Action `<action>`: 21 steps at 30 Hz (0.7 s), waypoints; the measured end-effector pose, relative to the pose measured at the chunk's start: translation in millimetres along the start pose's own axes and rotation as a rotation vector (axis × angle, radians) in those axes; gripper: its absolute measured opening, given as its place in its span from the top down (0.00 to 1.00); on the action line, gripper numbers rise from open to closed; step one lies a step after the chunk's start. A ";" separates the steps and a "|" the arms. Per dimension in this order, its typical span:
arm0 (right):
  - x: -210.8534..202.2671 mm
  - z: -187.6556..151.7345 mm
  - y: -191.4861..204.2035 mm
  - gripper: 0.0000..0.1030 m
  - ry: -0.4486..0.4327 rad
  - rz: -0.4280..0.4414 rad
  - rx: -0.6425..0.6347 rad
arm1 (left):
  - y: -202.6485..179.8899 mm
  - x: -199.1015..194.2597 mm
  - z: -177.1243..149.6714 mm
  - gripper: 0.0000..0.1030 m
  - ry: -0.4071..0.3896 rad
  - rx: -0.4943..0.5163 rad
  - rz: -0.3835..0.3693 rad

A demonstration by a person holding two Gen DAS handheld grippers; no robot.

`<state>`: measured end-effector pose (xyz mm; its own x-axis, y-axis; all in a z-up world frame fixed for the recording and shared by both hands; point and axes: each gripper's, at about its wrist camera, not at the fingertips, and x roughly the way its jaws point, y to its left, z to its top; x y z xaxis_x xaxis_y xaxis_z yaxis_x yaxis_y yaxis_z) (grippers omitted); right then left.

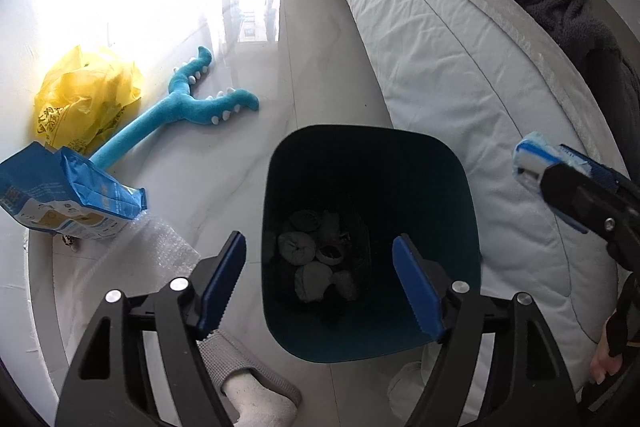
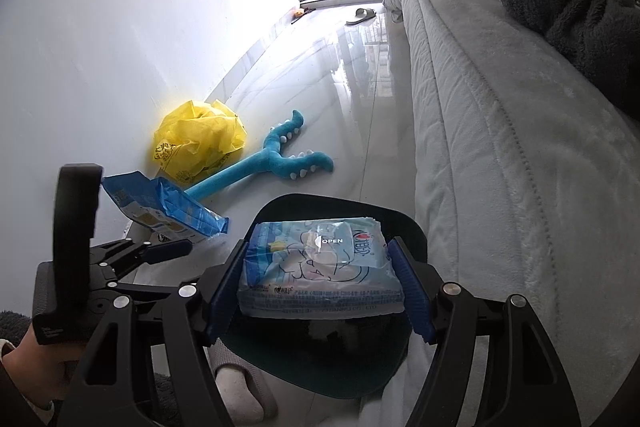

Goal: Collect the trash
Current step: 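Carry the wipes pack in the right tool over the teal trash bin, then open the right tool over the bin to drop the wipes pack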

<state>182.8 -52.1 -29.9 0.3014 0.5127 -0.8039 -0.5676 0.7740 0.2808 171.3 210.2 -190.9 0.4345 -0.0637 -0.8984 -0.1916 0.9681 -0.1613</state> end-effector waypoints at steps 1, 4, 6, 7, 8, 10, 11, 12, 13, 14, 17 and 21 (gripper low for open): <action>3.9 -0.3 0.7 0.31 0.008 0.004 0.004 | 2.5 -4.0 0.1 0.19 -0.019 0.000 0.006; 15.9 -0.7 3.9 0.31 0.032 -0.002 0.004 | 11.3 -14.9 2.2 0.16 -0.065 -0.007 0.021; 24.8 -2.3 6.1 0.31 0.048 -0.010 0.003 | 17.9 -22.9 4.7 0.14 -0.093 -0.016 0.024; 28.1 -4.6 5.5 0.31 0.059 -0.011 0.005 | 21.2 -27.8 5.5 0.14 -0.108 -0.021 0.024; 32.7 -4.5 6.1 0.31 0.067 -0.013 0.006 | 24.6 -32.5 6.7 0.14 -0.123 -0.025 0.023; 41.7 -6.4 7.2 0.31 0.084 -0.018 0.006 | 29.0 -41.0 8.0 0.14 -0.151 -0.030 0.024; 46.2 -7.5 7.8 0.31 0.095 -0.020 0.006 | 31.2 -45.7 8.7 0.14 -0.168 -0.031 0.025; 50.4 -8.1 8.7 0.31 0.103 -0.023 0.005 | 32.8 -50.0 7.7 0.14 -0.182 -0.033 0.026; 54.8 -9.0 9.1 0.31 0.112 -0.025 0.004 | 34.4 -54.6 7.9 0.14 -0.202 -0.033 0.026; 59.0 -10.2 10.1 0.31 0.122 -0.028 0.002 | 35.1 -59.2 7.7 0.14 -0.219 -0.034 0.029; 71.0 -13.4 12.1 0.31 0.149 -0.042 -0.005 | 39.9 -73.6 8.4 0.14 -0.274 -0.040 0.036; 89.1 -18.4 13.5 0.29 0.194 -0.067 -0.006 | 43.0 -92.4 10.9 0.14 -0.343 -0.053 0.033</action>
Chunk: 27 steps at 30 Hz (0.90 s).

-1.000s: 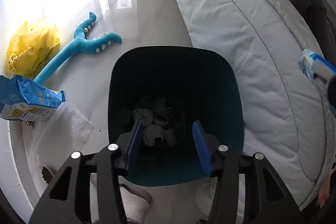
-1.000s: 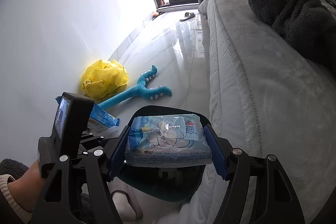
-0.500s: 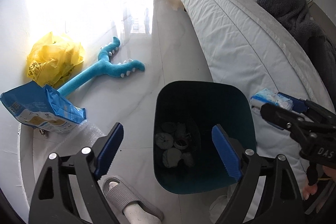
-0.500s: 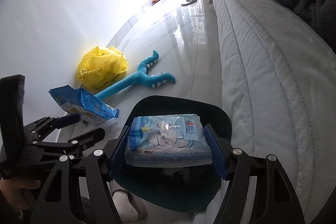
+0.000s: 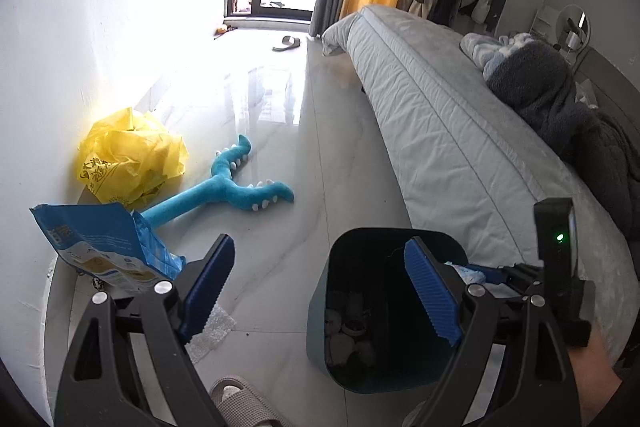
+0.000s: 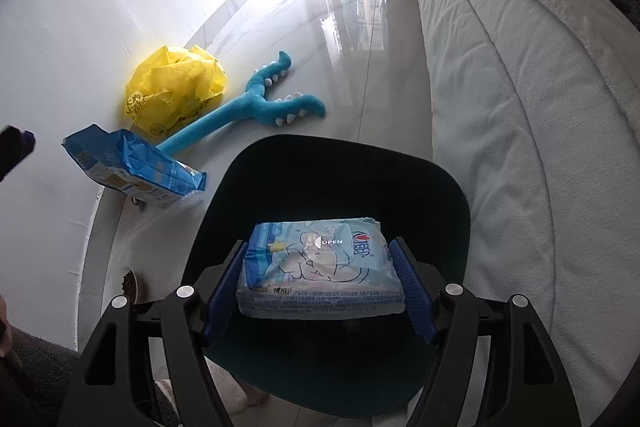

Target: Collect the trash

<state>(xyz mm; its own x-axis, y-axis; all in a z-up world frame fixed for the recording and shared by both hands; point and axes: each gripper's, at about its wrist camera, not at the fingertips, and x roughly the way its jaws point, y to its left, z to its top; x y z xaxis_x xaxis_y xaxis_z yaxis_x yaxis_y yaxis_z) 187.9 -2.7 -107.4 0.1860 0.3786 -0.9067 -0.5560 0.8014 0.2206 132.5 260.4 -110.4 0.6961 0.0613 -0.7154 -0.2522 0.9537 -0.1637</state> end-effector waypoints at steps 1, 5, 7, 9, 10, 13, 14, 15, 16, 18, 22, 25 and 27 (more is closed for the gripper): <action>3.4 -1.0 0.0 0.29 0.009 -0.004 0.002 | 0.2 -5.1 2.2 0.14 -0.020 -0.003 -0.003; 9.4 -4.4 -1.2 0.18 0.039 -0.019 0.003 | -7.3 -31.4 11.3 0.13 -0.118 0.029 0.012; 8.0 -5.4 -2.7 0.16 0.043 -0.020 0.008 | -15.3 -48.1 15.5 0.09 -0.169 0.061 0.028; 1.5 -7.2 -3.9 0.16 0.037 -0.014 0.022 | -20.9 -61.9 18.5 0.07 -0.205 0.081 0.032; -4.1 -8.2 -4.6 0.15 0.031 -0.010 0.025 | -25.3 -69.2 20.4 0.06 -0.221 0.092 0.037; -31.4 -13.1 -1.4 0.12 -0.016 -0.010 0.008 | -36.1 -90.2 19.7 0.04 -0.262 0.090 0.036; -42.2 -14.7 -0.4 0.12 -0.038 -0.013 -0.001 | -39.6 -97.0 16.1 0.04 -0.269 0.081 0.034; -53.2 -15.8 -0.4 0.10 -0.063 -0.015 -0.007 | -43.1 -102.0 13.0 0.04 -0.269 0.077 0.030; -65.6 -17.6 -1.5 0.09 -0.091 -0.015 -0.010 | -47.7 -107.6 8.7 0.03 -0.268 0.078 0.023; -95.9 -23.2 -3.4 0.04 -0.163 -0.003 -0.002 | -57.9 -118.9 -0.8 0.03 -0.270 0.093 0.011; -146.7 -42.5 -8.7 0.03 -0.267 -0.029 -0.001 | -76.1 -134.3 -17.9 0.03 -0.246 0.139 0.042; -184.8 -61.1 -19.7 0.03 -0.337 -0.079 0.008 | -88.6 -145.4 -30.8 0.03 -0.240 0.151 0.046; -213.0 -75.0 -30.5 0.03 -0.392 -0.114 0.026 | -99.4 -152.2 -36.1 0.03 -0.239 0.162 0.036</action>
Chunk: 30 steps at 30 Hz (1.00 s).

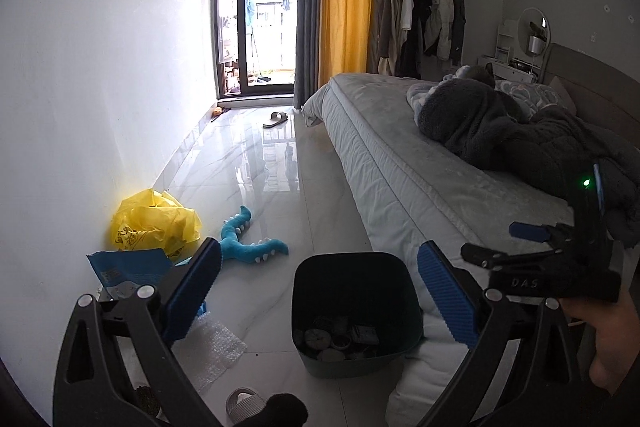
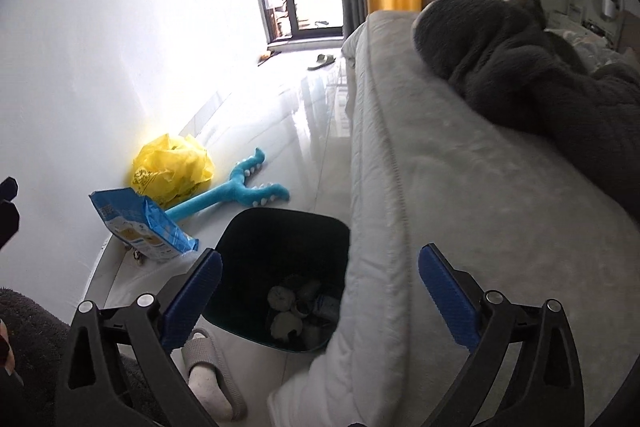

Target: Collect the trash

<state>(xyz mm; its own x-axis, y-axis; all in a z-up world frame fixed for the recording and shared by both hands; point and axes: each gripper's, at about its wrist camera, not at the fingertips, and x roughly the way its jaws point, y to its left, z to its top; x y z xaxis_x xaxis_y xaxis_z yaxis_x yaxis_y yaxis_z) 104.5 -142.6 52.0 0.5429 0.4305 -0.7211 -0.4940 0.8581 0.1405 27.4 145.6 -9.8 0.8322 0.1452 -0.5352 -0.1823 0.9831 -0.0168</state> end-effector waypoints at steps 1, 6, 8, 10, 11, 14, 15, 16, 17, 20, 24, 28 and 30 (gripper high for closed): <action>-13.3 -0.2 -7.2 0.03 -0.024 -0.016 0.007 | -1.3 -2.7 0.1 0.03 -0.001 0.006 -0.001; -87.9 -3.8 -45.9 0.03 -0.155 -0.104 0.033 | -15.3 -17.5 0.8 0.03 -0.022 0.003 0.005; -117.1 -8.3 -58.8 0.03 -0.208 -0.148 0.038 | -21.4 -23.1 1.8 0.03 -0.033 0.004 0.004; -143.1 -14.1 -72.8 0.03 -0.253 -0.190 0.047 | -27.3 -27.1 3.4 0.03 -0.045 0.012 0.001; -155.3 -18.1 -79.5 0.03 -0.273 -0.209 0.055 | -30.8 -29.4 3.6 0.03 -0.050 0.022 -0.006; -191.0 -34.1 -98.9 0.03 -0.327 -0.274 0.094 | -40.0 -33.9 0.7 0.03 -0.055 0.042 -0.044; -197.3 -39.0 -103.0 0.03 -0.337 -0.279 0.104 | -41.7 -35.2 -0.6 0.03 -0.059 0.040 -0.065; -204.0 -43.9 -106.7 0.03 -0.346 -0.283 0.112 | -43.9 -37.3 -1.3 0.03 -0.063 0.036 -0.080; -210.7 -49.3 -109.5 0.03 -0.351 -0.294 0.115 | -45.8 -38.7 -2.7 0.03 -0.066 0.036 -0.090; -227.1 -63.1 -116.5 0.03 -0.347 -0.329 0.120 | -53.0 -40.3 -9.0 0.03 -0.064 0.066 -0.094; -240.1 -85.5 -125.0 0.03 -0.343 -0.357 0.128 | -60.3 -43.3 -21.7 0.03 -0.065 0.092 -0.103; -242.1 -101.8 -134.0 0.03 -0.337 -0.322 0.136 | -70.2 -43.8 -25.9 0.03 -0.076 0.125 -0.108; -246.8 -104.1 -134.5 0.03 -0.351 -0.288 0.142 | -73.8 -44.8 -29.5 0.03 -0.083 0.143 -0.103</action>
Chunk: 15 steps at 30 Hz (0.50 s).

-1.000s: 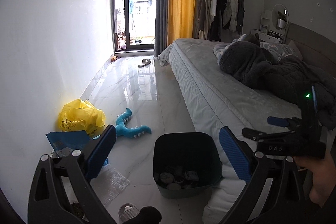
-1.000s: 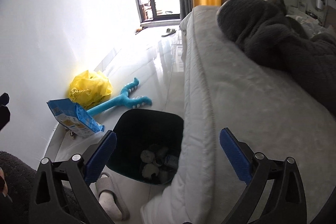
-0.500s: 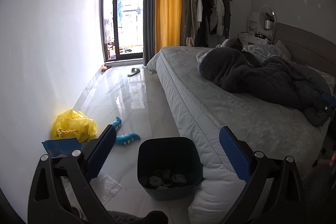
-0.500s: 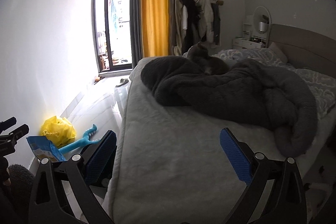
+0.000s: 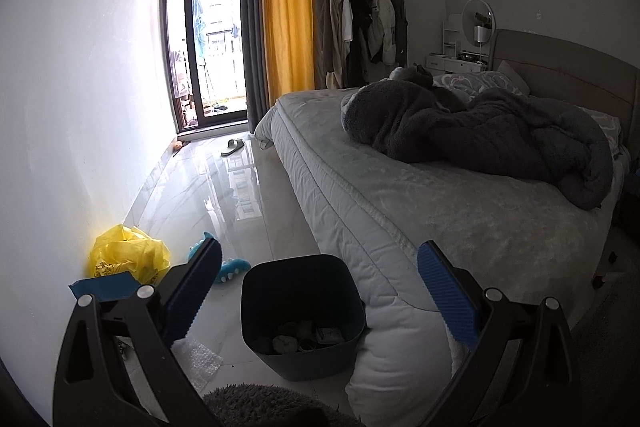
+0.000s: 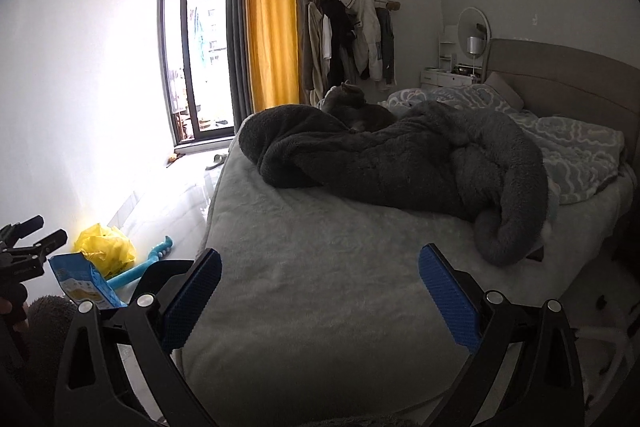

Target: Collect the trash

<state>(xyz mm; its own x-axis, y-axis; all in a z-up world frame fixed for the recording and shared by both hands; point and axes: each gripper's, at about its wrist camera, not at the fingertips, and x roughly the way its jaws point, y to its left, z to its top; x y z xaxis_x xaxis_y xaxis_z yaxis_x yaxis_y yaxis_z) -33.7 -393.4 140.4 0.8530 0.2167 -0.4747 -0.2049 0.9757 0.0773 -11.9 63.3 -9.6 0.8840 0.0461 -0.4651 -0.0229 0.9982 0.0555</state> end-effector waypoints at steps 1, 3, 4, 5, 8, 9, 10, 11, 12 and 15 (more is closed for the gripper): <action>-0.6 -0.3 -0.7 0.03 -0.001 0.020 0.005 | -1.9 0.5 -0.3 0.03 -0.001 0.006 0.006; -5.0 -1.6 -2.3 0.03 -0.006 0.040 0.015 | -2.4 -0.1 -1.0 0.03 -0.002 0.004 0.004; -4.4 -1.7 -1.8 0.03 -0.005 0.045 0.015 | -3.1 -0.1 -1.5 0.03 -0.002 0.001 0.003; -5.1 -2.2 -1.2 0.03 -0.004 0.052 0.011 | -3.4 -0.3 -2.3 0.03 -0.001 0.000 0.004; -5.0 -2.7 4.9 0.03 0.000 0.072 -0.010 | -2.9 -0.9 -2.0 0.03 0.000 -0.007 0.002; -5.1 -2.9 7.2 0.03 0.000 0.072 -0.017 | -2.2 -1.7 -2.3 0.03 -0.003 -0.009 0.001; -5.0 -2.8 8.3 0.03 0.000 0.071 -0.021 | -2.0 -1.6 -2.8 0.03 -0.003 -0.012 0.000; -5.1 -3.0 9.0 0.03 0.001 0.072 -0.023 | -1.4 -1.4 -2.6 0.03 -0.001 -0.014 -0.001; -5.3 -3.1 9.3 0.03 0.002 0.072 -0.023 | -1.7 -1.3 -2.7 0.03 -0.001 -0.015 -0.003; -5.5 -3.7 6.9 0.03 0.005 0.073 -0.017 | -3.4 -2.8 -1.5 0.03 -0.008 -0.007 -0.008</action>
<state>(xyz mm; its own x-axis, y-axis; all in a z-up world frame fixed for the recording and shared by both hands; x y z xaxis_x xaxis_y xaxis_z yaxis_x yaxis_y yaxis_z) -41.6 -388.0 140.3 0.8333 0.2870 -0.4725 -0.2745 0.9567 0.0969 -15.0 59.9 -9.8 0.8878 0.0379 -0.4586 -0.0190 0.9988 0.0457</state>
